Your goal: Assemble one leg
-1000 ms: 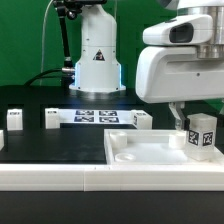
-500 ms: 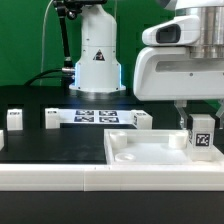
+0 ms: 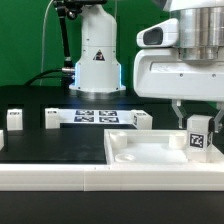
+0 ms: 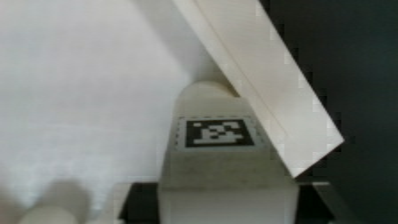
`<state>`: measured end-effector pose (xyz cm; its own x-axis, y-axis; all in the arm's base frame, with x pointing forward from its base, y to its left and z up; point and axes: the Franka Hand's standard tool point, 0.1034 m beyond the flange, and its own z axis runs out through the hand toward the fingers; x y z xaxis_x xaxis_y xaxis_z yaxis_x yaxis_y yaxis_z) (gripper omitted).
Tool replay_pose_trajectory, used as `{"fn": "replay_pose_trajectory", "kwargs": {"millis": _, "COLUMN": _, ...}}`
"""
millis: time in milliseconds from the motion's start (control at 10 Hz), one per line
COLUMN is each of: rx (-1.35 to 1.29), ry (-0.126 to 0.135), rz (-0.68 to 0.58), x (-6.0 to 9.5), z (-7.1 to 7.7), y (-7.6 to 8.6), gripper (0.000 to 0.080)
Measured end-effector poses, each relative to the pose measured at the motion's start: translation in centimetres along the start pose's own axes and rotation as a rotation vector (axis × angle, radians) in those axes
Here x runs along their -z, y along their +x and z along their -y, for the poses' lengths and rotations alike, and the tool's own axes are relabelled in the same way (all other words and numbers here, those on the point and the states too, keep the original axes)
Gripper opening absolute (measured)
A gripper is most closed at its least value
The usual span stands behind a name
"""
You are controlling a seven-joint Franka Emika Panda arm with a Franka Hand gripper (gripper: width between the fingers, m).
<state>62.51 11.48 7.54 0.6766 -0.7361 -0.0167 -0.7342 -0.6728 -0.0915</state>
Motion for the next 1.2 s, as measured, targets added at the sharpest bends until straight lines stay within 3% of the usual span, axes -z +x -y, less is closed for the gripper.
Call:
{"fn": "replay_pose_trajectory", "kwargs": {"millis": 300, "rx": -0.31, "ry": -0.004, "rz": 0.008, "x": -0.01, "z": -0.05, "y": 0.07, "gripper": 0.0292}}
{"fn": "replay_pose_trajectory", "kwargs": {"millis": 500, "rx": -0.309, "ry": -0.005, "rz": 0.008, "x": 0.01, "z": -0.13, "y": 0.21, "gripper": 0.0292}}
{"fn": "replay_pose_trajectory", "kwargs": {"millis": 700, "rx": -0.269, "ry": -0.004, "rz": 0.008, "x": 0.0, "z": -0.08, "y": 0.13, "gripper": 0.0536}}
{"fn": "replay_pose_trajectory", "kwargs": {"millis": 800, "rx": -0.219, "ry": 0.002, "rz": 0.004, "x": 0.09, "z": 0.07, "y": 0.12, "gripper": 0.0536}}
{"fn": "replay_pose_trajectory", "kwargs": {"millis": 900, "rx": -0.097, "ry": 0.005, "rz": 0.003, "x": 0.02, "z": 0.18, "y": -0.07, "gripper": 0.0626}}
{"fn": "replay_pose_trajectory", "kwargs": {"millis": 1200, "rx": 0.224, "ry": 0.0, "rz": 0.002, "x": -0.09, "z": 0.5, "y": -0.7, "gripper": 0.0648}}
